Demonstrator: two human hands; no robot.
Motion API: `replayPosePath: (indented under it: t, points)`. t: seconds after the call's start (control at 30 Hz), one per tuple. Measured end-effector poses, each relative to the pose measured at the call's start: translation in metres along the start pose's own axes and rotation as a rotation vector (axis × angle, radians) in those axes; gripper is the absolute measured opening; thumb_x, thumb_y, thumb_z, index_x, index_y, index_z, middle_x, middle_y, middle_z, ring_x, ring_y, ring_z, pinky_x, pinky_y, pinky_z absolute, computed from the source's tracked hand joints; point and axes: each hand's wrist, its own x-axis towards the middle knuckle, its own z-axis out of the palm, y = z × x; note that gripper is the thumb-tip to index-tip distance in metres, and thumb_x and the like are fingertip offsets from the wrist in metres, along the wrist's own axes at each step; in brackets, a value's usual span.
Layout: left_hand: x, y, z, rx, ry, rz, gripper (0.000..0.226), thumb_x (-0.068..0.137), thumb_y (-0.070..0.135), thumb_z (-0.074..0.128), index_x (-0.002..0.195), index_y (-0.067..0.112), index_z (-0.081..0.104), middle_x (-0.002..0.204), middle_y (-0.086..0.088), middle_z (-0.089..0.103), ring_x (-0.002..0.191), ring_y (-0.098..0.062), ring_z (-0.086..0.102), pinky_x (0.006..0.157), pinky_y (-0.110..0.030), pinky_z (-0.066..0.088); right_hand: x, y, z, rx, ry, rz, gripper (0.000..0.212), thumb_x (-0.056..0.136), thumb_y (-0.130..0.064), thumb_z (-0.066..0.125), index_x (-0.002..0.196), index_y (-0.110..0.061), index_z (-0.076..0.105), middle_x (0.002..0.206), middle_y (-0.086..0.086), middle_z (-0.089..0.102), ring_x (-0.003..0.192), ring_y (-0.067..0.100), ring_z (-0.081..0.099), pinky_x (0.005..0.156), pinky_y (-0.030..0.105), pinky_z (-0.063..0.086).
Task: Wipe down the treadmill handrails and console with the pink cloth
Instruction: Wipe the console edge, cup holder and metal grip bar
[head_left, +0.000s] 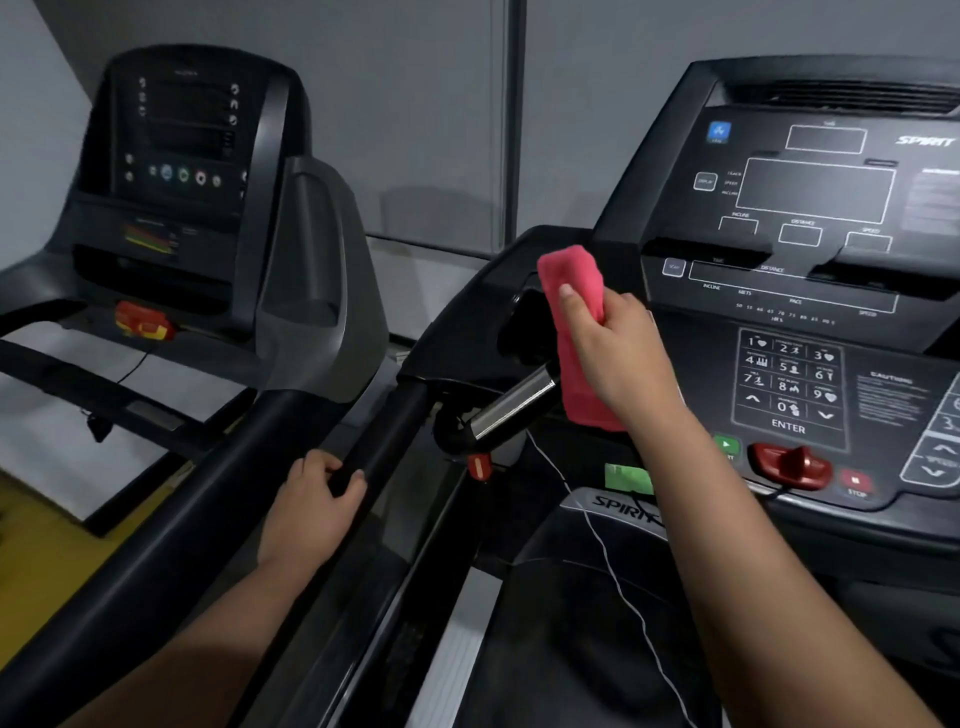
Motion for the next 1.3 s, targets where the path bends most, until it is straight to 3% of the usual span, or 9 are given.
replayPosePath:
  t: [0.13,0.27,0.57,0.7,0.83,0.97,1.03,1.17,1.3]
  points:
    - [0.001,-0.003,0.002,0.001,0.002,-0.026,0.038,0.09,0.046,0.052,0.115,0.017,0.049,0.114,-0.002,0.052,0.097,-0.021,0.055,0.079,-0.039,0.05,-0.003,0.007,0.004,-0.084,0.039,0.007,0.039,0.094,-0.048,0.042,0.089,-0.015,0.062,0.095,0.009,0.052,0.094,0.028,0.053,0.083,0.036,0.042]
    - [0.001,-0.001,0.002,0.01,0.008,-0.016,0.038,0.09,0.045,0.053,0.117,0.019,0.048,0.113,-0.003,0.052,0.095,-0.02,0.055,0.078,-0.038,0.05,-0.008,0.018,0.028,-0.398,-0.031,0.032,0.046,0.093,-0.044,0.043,0.113,-0.006,0.057,0.112,0.021,0.053,0.108,0.039,0.048,0.089,0.042,0.038]
    - [0.042,0.034,0.007,0.219,-0.167,0.062,0.055,0.089,0.055,0.047,0.131,0.02,0.04,0.125,-0.007,0.047,0.108,-0.028,0.053,0.086,-0.039,0.048,0.01,0.008,0.033,-0.531,-0.146,0.152,0.04,0.09,-0.039,0.046,0.111,-0.007,0.058,0.11,0.016,0.064,0.104,0.036,0.059,0.078,0.035,0.042]
    - [0.06,0.051,0.011,0.298,-0.21,0.07,0.059,0.086,0.057,0.049,0.125,0.013,0.041,0.126,-0.009,0.046,0.111,-0.03,0.052,0.087,-0.039,0.046,0.01,0.004,0.037,-0.609,-0.131,0.046,0.035,0.095,-0.034,0.041,0.113,-0.009,0.058,0.11,0.014,0.064,0.101,0.036,0.06,0.073,0.035,0.041]
    - [0.08,0.068,0.008,0.354,-0.28,0.091,0.071,0.082,0.057,0.053,0.133,0.01,0.039,0.132,-0.011,0.044,0.118,-0.03,0.049,0.092,-0.039,0.045,-0.003,0.016,0.044,-0.556,0.027,-0.08,0.029,0.089,-0.028,0.051,0.105,-0.005,0.055,0.102,0.016,0.059,0.092,0.038,0.056,0.066,0.035,0.034]
    - [0.092,0.071,0.01,0.202,-0.384,0.0,0.08,0.071,0.061,0.056,0.131,0.011,0.044,0.127,-0.011,0.052,0.113,-0.029,0.054,0.093,-0.037,0.047,-0.008,0.026,0.044,-0.429,0.047,-0.184,0.03,0.081,-0.022,0.053,0.103,-0.003,0.056,0.097,0.016,0.058,0.088,0.037,0.054,0.071,0.037,0.038]
    - [0.097,0.065,0.016,0.06,-0.426,-0.059,0.08,0.062,0.063,0.055,0.125,0.014,0.051,0.114,-0.008,0.06,0.1,-0.026,0.06,0.087,-0.036,0.05,-0.012,0.027,0.043,-0.307,0.11,-0.139,0.034,0.076,-0.026,0.044,0.101,-0.006,0.055,0.094,0.012,0.06,0.086,0.033,0.056,0.071,0.037,0.041]
    - [0.098,0.058,0.027,-0.077,-0.424,-0.084,0.066,0.076,0.051,0.061,0.126,0.011,0.047,0.112,-0.009,0.061,0.097,-0.028,0.06,0.078,-0.033,0.047,-0.013,0.025,0.048,-0.118,0.209,0.027,0.035,0.076,-0.03,0.038,0.101,-0.01,0.054,0.086,0.004,0.06,0.084,0.029,0.058,0.067,0.032,0.037]
    - [0.095,0.057,0.034,-0.05,-0.361,-0.076,0.065,0.08,0.05,0.058,0.128,0.01,0.043,0.113,-0.01,0.061,0.099,-0.03,0.059,0.073,-0.033,0.044,-0.005,0.019,0.044,-0.223,0.162,0.19,0.033,0.09,-0.032,0.041,0.106,-0.011,0.059,0.099,0.012,0.066,0.096,0.033,0.06,0.075,0.034,0.041]
